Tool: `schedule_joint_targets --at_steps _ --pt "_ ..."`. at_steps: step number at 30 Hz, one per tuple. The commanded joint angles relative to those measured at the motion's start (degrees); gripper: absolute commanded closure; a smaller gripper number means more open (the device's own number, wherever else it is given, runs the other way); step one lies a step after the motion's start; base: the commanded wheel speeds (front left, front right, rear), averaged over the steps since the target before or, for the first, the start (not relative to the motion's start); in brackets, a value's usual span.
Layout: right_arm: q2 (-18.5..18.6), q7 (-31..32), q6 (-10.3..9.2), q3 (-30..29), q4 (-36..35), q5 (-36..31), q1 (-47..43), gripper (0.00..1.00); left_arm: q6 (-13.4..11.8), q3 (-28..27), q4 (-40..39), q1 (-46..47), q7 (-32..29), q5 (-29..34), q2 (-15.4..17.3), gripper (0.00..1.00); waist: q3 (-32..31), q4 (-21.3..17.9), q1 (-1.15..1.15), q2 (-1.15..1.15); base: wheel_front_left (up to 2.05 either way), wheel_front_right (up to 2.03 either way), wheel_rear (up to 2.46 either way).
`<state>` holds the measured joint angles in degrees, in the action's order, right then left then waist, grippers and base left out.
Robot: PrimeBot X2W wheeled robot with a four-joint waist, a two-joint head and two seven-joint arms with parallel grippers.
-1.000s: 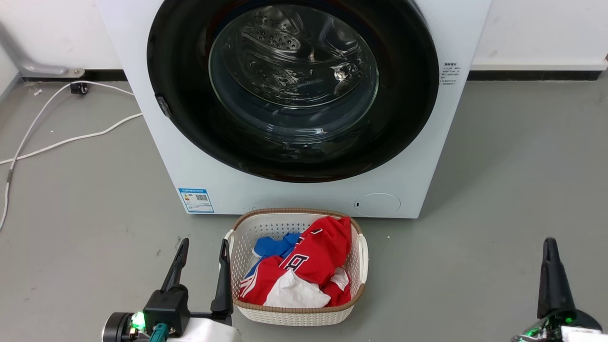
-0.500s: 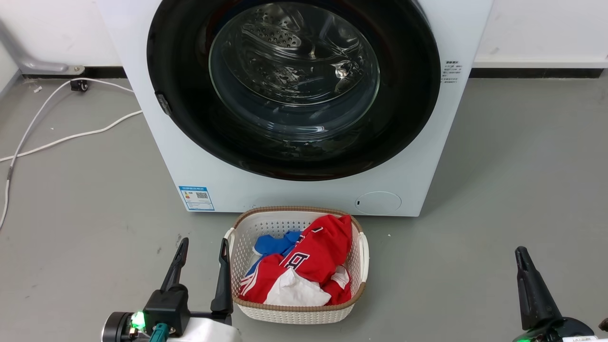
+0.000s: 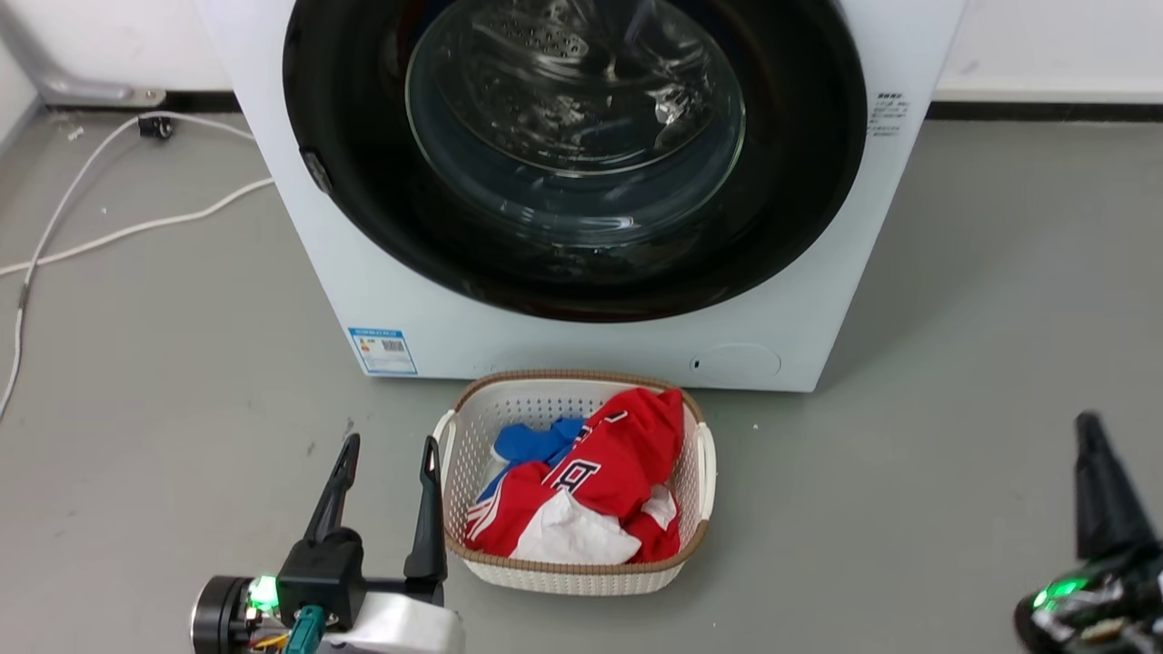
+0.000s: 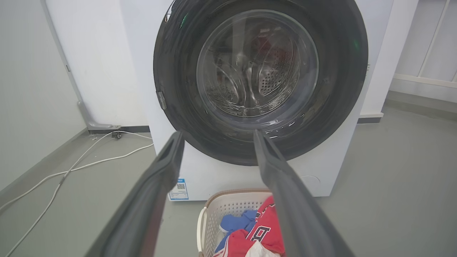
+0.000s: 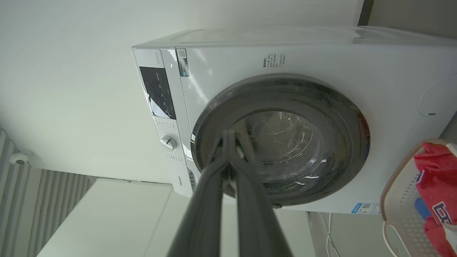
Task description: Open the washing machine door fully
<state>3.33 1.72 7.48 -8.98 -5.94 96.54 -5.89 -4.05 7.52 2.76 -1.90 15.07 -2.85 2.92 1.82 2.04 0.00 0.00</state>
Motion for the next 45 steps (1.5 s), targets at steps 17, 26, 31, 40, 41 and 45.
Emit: schedule_joint_targets --at_steps 17,26,31,40,41,45 --pt "15.20 8.09 0.02 -9.02 22.52 -1.15 38.73 1.00 0.10 0.99 -3.76 9.92 0.16 2.20 -0.03 0.00 16.03 5.43 0.00 0.00 0.00 0.00 0.00" --pt "22.91 14.94 0.02 -1.96 33.15 -5.68 57.33 1.00 -0.44 2.09 -5.35 14.50 0.16 1.74 -0.04 0.00 23.92 7.64 0.00 0.00 0.00 0.00 0.00" --pt "25.27 18.67 0.02 2.65 37.98 -9.01 65.22 1.00 -1.14 2.76 -5.81 15.60 0.16 1.20 -0.03 0.00 26.76 8.96 0.00 0.00 0.00 0.00 0.00" --pt "25.32 22.41 0.02 8.34 43.70 -14.02 74.22 1.00 -2.11 3.34 -6.12 16.40 0.16 0.34 -0.04 0.00 29.60 10.63 0.00 0.00 0.00 0.00 0.00" --pt "25.05 22.92 0.02 8.76 43.99 -14.29 74.68 1.00 -2.08 3.33 -6.12 16.42 0.16 0.30 -0.03 0.00 29.72 10.69 0.00 0.00 0.00 0.00 0.00" --pt "24.03 25.22 0.02 10.55 44.33 -14.97 74.08 1.00 -2.45 3.42 -5.88 16.64 0.16 0.18 -0.03 0.00 29.93 10.71 0.00 0.00 0.00 0.00 0.00"
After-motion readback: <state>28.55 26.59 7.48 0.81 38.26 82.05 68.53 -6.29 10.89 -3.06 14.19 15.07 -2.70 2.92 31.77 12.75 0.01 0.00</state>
